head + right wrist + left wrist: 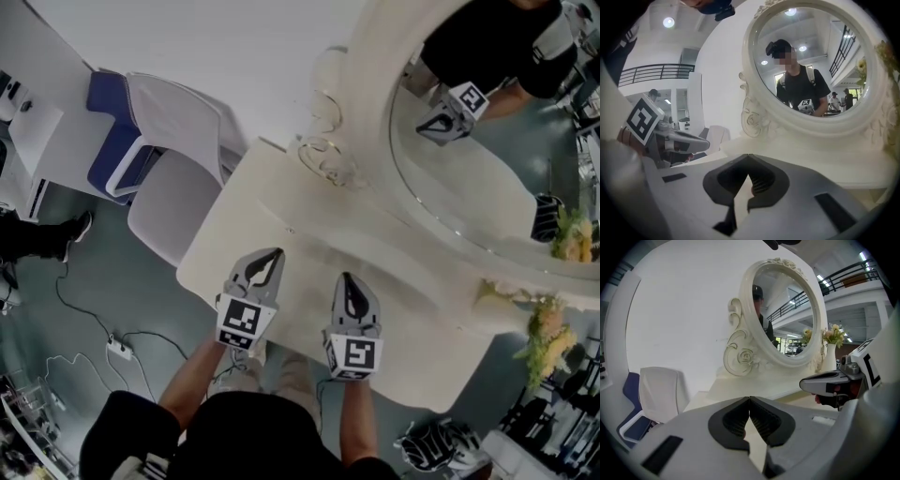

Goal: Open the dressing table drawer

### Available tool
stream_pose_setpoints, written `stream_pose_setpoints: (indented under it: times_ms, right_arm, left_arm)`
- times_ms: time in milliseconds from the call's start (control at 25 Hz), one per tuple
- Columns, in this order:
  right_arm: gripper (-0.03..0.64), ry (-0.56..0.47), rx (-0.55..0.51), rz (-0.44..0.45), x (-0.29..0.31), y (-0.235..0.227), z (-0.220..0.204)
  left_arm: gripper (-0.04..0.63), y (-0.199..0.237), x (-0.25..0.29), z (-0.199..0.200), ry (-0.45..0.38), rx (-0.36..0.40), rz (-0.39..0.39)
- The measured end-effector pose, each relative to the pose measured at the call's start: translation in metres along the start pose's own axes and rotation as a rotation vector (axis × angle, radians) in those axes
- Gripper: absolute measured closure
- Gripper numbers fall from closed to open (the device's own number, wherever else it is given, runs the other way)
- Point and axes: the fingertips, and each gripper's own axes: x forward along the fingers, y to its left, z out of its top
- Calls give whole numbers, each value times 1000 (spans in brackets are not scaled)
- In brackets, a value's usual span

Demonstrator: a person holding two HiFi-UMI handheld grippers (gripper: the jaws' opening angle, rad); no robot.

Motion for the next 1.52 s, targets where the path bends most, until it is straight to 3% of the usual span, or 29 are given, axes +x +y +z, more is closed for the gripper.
stream_pose_setpoints:
  times_ms: [400,760,1000,1520]
  right_arm:
    - [620,44,41,22,19,-5,-34]
    - [620,67,67,35,24,-7,-45]
    - [620,71,78,38,25,-8,-47]
    - [620,81,90,37,27,-14,-52]
  left_arm:
    - [591,1,32,-35,46,-24,-8]
    - [588,14,60,-58,123,-15,50]
    - [487,15,80,-69,162,-19,45]
    - [486,22,97,-74,181,-7,75]
